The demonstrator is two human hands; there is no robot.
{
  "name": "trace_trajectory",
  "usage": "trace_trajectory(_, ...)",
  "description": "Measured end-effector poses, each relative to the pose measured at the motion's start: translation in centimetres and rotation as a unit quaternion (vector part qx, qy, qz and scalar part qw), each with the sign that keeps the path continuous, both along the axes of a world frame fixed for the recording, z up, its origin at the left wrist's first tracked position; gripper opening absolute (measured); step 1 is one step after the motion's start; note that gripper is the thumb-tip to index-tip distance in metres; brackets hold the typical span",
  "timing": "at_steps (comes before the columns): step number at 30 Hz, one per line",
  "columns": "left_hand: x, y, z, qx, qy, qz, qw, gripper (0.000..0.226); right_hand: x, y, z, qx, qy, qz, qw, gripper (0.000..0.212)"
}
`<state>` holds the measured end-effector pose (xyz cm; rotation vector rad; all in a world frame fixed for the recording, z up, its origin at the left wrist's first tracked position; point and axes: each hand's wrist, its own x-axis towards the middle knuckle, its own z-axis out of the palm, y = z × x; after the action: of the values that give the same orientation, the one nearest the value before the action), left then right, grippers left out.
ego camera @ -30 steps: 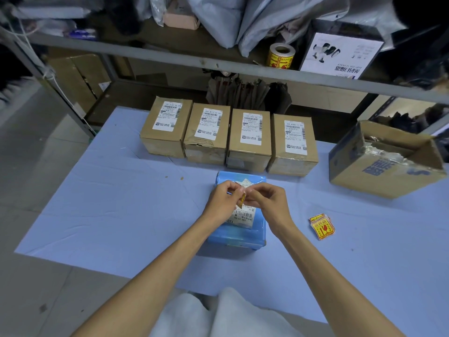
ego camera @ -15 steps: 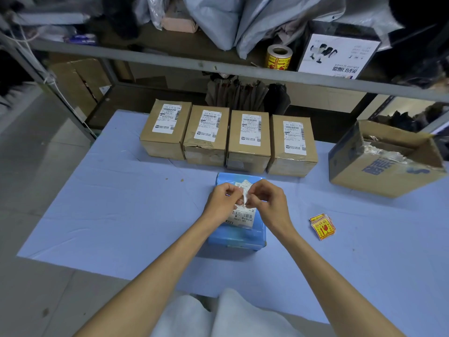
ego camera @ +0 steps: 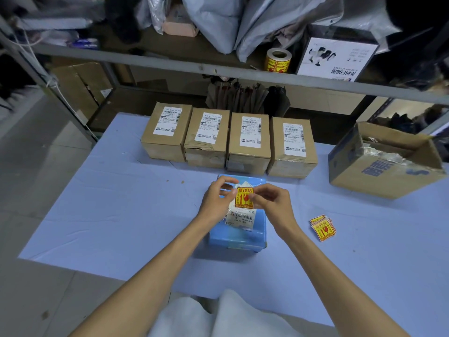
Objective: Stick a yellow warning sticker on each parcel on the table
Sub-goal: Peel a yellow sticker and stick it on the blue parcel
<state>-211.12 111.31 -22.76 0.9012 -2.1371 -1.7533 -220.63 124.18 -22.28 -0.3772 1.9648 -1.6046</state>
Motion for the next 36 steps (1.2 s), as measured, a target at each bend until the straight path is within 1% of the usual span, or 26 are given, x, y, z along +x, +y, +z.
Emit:
trace_trajectory(1,0.0,-0.1,0.0,-0.015,-0.001,-0.018,1.000,0.021,0.0,0.0,0.2,-0.003,-0.004,0.003,1.000,0.006)
trace_trajectory(3,-0.1,-0.2,0.0,-0.020,-0.005,-0.037,0.999,0.022,0.0,0.1,0.3,-0.009,-0.013,0.004,1.000,0.005)
trace_trajectory(7,-0.4,-0.2,-0.2,0.040,-0.034,-0.025,0.998,0.014,-0.2,0.4,0.5,-0.013,-0.021,0.001,1.000,0.017)
trace_trajectory(11,-0.5,0.0,-0.2,0.044,-0.044,-0.016,0.998,0.006,-0.2,0.5,0.4,0.006,0.004,0.011,1.000,0.020)
trace_trajectory(14,-0.6,0.1,-0.3,0.057,-0.045,-0.017,0.997,0.006,-0.2,0.5,0.4,0.013,0.014,0.014,1.000,0.017)
trace_trajectory(18,-0.7,0.0,-0.5,0.074,-0.042,-0.013,0.996,0.006,-0.4,0.5,0.1,0.026,0.025,0.012,0.999,0.008)
trace_trajectory(22,-0.9,0.1,-0.4,0.073,-0.042,-0.019,0.996,0.007,-0.4,0.5,-0.4,0.065,0.083,-0.002,0.994,0.008)
trace_trajectory(24,-0.9,0.2,-0.2,0.106,-0.018,-0.011,0.994,0.003,-0.3,0.6,-0.4,0.070,0.104,-0.013,0.992,0.008)
trace_trajectory(26,-0.9,0.4,0.2,0.181,0.010,0.002,0.983,0.018,-0.4,0.6,-0.3,0.047,0.096,-0.010,0.994,0.007)
trace_trajectory(28,-0.7,0.5,0.4,0.219,0.019,-0.005,0.976,0.025,-0.3,0.5,0.0,0.024,0.077,0.002,0.997,0.006)
trace_trajectory(31,-0.5,0.7,0.4,0.217,0.028,-0.040,0.975,0.028,-0.2,0.3,0.5,0.018,0.058,0.011,0.998,0.006)
trace_trajectory(33,-0.6,0.7,0.2,0.210,0.022,-0.036,0.977,0.027,-0.1,0.2,0.7,0.017,0.051,0.012,0.999,0.008)
trace_trajectory(36,-0.7,0.5,-0.3,0.158,-0.013,-0.024,0.987,0.022,0.0,0.2,0.8,0.016,0.042,0.010,0.999,0.010)
